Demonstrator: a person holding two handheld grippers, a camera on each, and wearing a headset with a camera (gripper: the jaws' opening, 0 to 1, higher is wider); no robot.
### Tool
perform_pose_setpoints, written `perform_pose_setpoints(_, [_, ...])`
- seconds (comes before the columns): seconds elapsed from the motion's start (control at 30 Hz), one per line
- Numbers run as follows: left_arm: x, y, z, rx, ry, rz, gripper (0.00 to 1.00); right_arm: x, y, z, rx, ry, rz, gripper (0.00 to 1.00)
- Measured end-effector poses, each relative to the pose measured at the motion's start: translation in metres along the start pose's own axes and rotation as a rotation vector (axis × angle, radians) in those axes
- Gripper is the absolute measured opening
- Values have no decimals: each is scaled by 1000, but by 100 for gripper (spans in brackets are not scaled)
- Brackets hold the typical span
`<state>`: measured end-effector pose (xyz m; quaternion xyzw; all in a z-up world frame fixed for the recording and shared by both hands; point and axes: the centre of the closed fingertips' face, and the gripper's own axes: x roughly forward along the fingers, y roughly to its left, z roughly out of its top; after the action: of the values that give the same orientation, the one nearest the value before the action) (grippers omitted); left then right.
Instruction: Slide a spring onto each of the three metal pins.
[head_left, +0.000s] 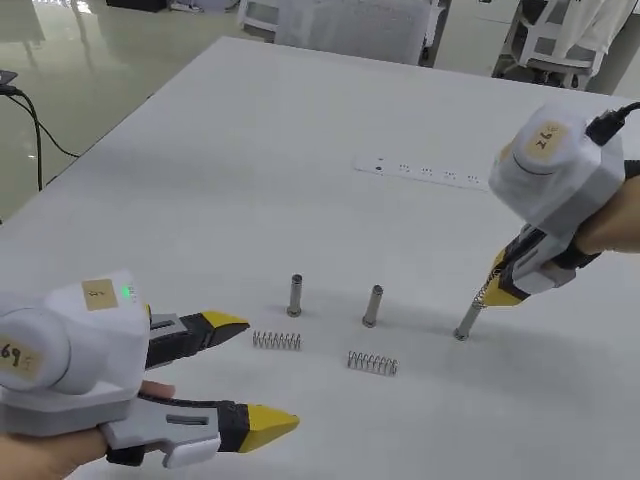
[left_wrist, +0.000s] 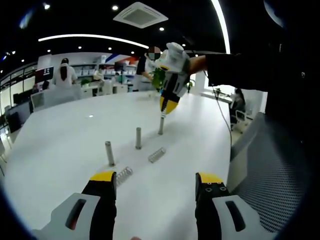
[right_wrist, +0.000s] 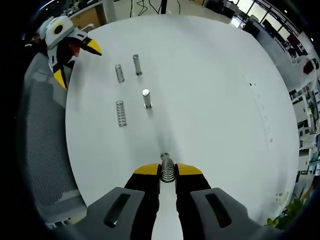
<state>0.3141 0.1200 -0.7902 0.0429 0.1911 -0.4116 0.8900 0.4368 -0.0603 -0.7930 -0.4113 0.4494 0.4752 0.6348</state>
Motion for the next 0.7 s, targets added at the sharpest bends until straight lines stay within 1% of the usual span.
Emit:
perform_pose_setpoints(0.37, [1, -1, -1, 0, 6, 2, 58, 7, -1, -2, 0, 10, 14, 8])
perform_pose_setpoints(0.7, [1, -1, -1, 2, 12, 2, 58, 22, 0, -5, 10, 26, 28, 8])
